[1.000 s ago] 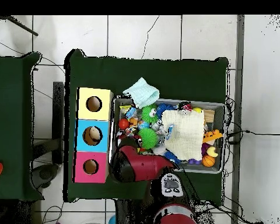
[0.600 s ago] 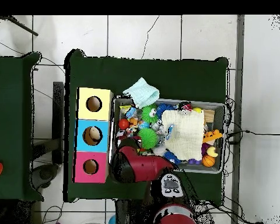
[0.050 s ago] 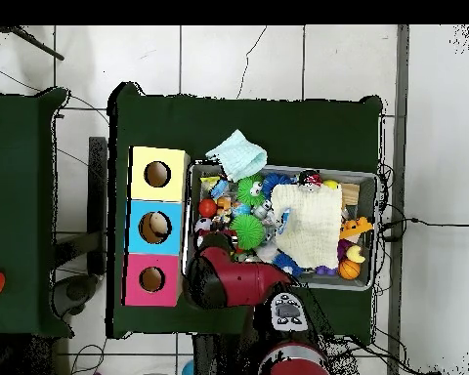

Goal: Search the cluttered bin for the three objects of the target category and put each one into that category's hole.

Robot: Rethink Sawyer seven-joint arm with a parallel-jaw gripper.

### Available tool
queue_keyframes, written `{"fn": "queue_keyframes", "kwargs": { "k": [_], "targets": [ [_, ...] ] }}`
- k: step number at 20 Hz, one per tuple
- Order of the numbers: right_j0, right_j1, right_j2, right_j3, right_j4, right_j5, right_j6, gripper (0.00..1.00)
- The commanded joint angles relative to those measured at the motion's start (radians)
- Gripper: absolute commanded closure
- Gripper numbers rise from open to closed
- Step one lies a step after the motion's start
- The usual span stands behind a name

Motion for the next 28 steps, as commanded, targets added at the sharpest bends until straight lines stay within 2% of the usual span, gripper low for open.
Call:
{"fn": "queue_keyframes", "kwargs": {
  "k": [1,3,11,28],
  "targets": [
    [-0.024,0.025,0.041,0.009,-0.026,-0.042,0.161,1.00],
    [-0.026,0.010,0.045,0.017,-0.023,-0.027,0.162,1.00],
    [-0.064,-0.202,0.109,0.087,0.008,0.206,0.126,1.00],
    [-0.073,-0.296,0.136,0.093,0.025,0.330,0.113,1.00]
  ]
}}
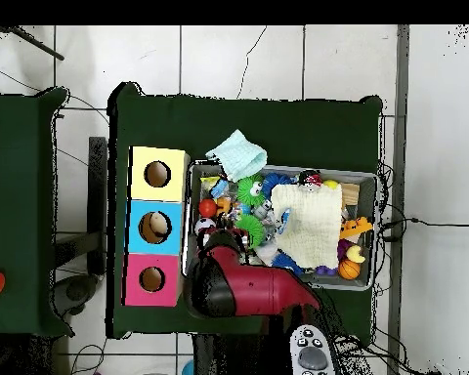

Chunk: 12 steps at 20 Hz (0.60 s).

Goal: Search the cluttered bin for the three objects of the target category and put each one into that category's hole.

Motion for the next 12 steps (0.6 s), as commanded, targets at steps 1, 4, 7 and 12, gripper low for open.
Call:
{"fn": "queue_keyframes", "kwargs": {
  "k": [1,4,7,12],
  "targets": [
    [-0.015,-0.041,0.098,0.021,0.026,0.149,0.114,1.00],
    [0.009,-0.054,0.078,0.019,0.035,0.167,0.123,1.00],
    [0.031,-0.082,0.065,0.017,0.046,0.200,0.128,1.00],
    [0.063,-0.131,0.047,0.004,0.067,0.284,0.125,1.00]
  ]
}}
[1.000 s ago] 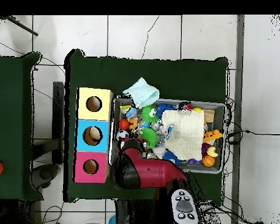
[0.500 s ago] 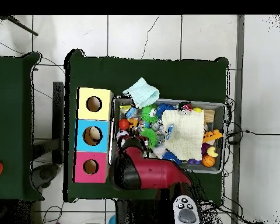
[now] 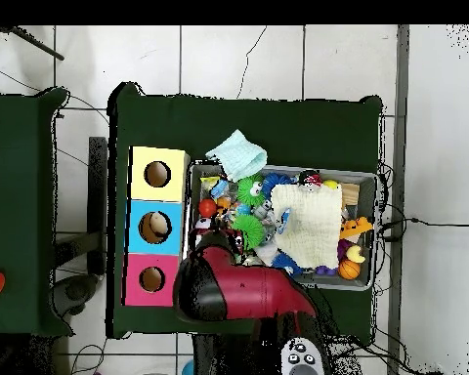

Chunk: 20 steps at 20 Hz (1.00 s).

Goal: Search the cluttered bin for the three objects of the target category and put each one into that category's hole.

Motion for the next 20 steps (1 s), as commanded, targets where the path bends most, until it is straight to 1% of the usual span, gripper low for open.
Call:
{"fn": "queue_keyframes", "kwargs": {
  "k": [1,4,9,12,20],
  "targets": [
    [0.033,-0.062,0.042,-0.001,0.056,0.193,0.125,1.00],
    [0.051,-0.083,0.033,-0.011,0.071,0.241,0.127,1.00],
    [0.086,-0.106,0.016,-0.027,0.092,0.290,0.145,1.00],
    [0.121,-0.114,-0.010,-0.056,0.095,0.349,0.153,1.00],
    [0.171,-0.096,-0.036,-0.066,0.119,0.339,0.187,1.00]
  ]
}}
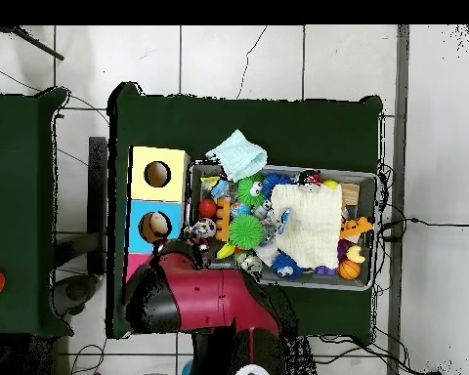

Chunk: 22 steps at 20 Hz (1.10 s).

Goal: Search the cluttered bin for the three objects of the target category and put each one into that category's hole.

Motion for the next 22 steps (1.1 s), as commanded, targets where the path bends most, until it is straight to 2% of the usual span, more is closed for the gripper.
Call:
{"fn": "queue_keyframes", "kwargs": {
  "k": [1,11,16,22],
  "targets": [
    [0.031,0.012,-0.018,-0.050,0.048,0.108,0.192,1.00],
    [0.092,0.047,-0.052,-0.082,0.095,0.110,0.209,1.00],
    [0.103,0.059,-0.057,-0.090,0.109,0.109,0.200,1.00],
    [0.084,0.057,-0.039,-0.083,0.124,0.123,0.163,1.00]
  ]
}}
